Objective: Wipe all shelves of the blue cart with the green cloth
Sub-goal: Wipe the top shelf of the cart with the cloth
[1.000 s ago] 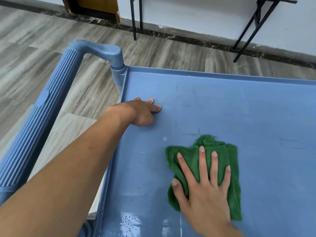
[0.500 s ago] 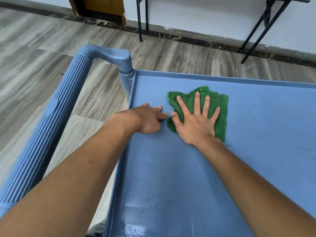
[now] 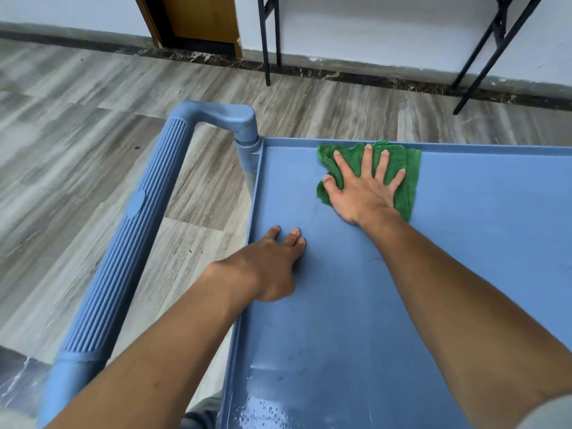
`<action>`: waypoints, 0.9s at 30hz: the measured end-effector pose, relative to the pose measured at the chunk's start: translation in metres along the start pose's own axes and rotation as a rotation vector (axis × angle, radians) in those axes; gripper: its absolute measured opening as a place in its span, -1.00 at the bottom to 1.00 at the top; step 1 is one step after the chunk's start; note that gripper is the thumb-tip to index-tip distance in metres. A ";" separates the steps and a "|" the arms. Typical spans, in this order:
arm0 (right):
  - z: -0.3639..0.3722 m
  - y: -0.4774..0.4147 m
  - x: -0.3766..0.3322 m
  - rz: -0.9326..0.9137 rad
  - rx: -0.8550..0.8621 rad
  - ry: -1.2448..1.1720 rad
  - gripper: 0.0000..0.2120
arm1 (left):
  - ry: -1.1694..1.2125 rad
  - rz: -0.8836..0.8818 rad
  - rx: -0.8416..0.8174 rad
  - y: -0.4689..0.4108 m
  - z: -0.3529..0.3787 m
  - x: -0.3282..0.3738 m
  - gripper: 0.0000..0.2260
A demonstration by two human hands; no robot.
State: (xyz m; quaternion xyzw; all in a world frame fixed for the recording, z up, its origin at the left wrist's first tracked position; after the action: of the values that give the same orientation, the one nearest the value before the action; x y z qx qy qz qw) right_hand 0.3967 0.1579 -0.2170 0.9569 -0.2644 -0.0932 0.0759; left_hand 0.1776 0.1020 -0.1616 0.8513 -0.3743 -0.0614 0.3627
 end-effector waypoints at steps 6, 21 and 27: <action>0.012 0.055 0.008 -0.066 -0.012 0.011 -0.33 | 0.034 -0.016 -0.016 0.000 -0.004 -0.001 -0.37; 0.061 0.340 0.021 -0.269 0.237 0.059 -0.32 | -0.022 -0.037 -0.023 -0.002 -0.002 -0.001 -0.41; 0.063 0.347 0.009 -0.226 0.212 0.058 -0.30 | -0.098 -0.067 -0.044 0.000 -0.009 -0.003 -0.43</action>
State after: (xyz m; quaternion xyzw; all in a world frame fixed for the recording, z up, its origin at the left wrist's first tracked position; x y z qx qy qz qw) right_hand 0.2195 -0.1472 -0.2121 0.9855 -0.1609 -0.0450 -0.0290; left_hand 0.1788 0.1094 -0.1552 0.8511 -0.3614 -0.1234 0.3603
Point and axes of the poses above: each hand's wrist, its own y-axis away from the middle knuckle, its own z-axis out of the palm, x = y × z, the point moved 5 cm from there along -y, towards the middle knuckle, and after that the axes turned 2 degrees about -x, right-handed, at the moved point
